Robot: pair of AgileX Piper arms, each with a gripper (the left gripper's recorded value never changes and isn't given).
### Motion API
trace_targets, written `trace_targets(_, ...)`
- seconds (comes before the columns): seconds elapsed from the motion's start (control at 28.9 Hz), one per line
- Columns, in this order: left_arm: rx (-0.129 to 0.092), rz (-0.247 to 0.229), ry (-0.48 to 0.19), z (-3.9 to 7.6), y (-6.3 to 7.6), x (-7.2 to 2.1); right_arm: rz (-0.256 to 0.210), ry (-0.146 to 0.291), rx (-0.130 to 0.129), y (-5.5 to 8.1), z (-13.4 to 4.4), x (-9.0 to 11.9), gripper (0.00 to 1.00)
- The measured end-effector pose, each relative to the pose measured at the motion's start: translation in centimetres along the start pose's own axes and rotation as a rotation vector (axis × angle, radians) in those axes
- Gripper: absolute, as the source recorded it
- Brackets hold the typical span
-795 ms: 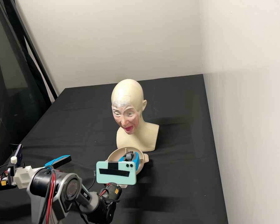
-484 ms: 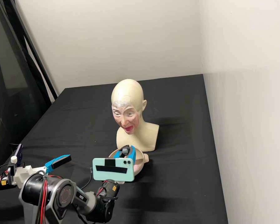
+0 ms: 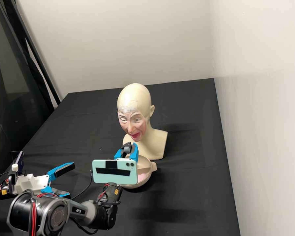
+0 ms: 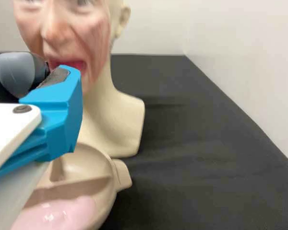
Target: Feed the grandma with a spoon
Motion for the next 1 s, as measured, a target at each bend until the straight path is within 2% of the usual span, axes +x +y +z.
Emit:
trace_targets(0.52, -0.001, 0.002, 0.007, -0.2, 0.1, -0.01, 0.048, 0.046, 0.011, 1.1, -1.6, 1.5, 0.00)
trace_targets(0.55, -0.001, 0.002, 0.007, -0.2, 0.1, -0.01, 0.060, 0.044, 0.019, 1.1, -1.7, 1.7, 0.00)
trace_targets(0.69, -0.001, 0.002, 0.007, -0.2, 0.1, -0.01, 0.065, 0.038, 0.027, 1.1, -1.7, 2.2, 0.00)
trace_targets(0.83, -0.001, 0.002, 0.007, -0.2, 0.1, -0.01, 0.046, 0.023, 0.026, 0.5, -1.5, 2.9, 0.00)
trace_targets(1.0, -0.001, 0.003, 0.006, -0.2, 0.0, 0.34, 0.039, 0.000, 0.041, 0.2, -1.5, 3.5, 0.00)
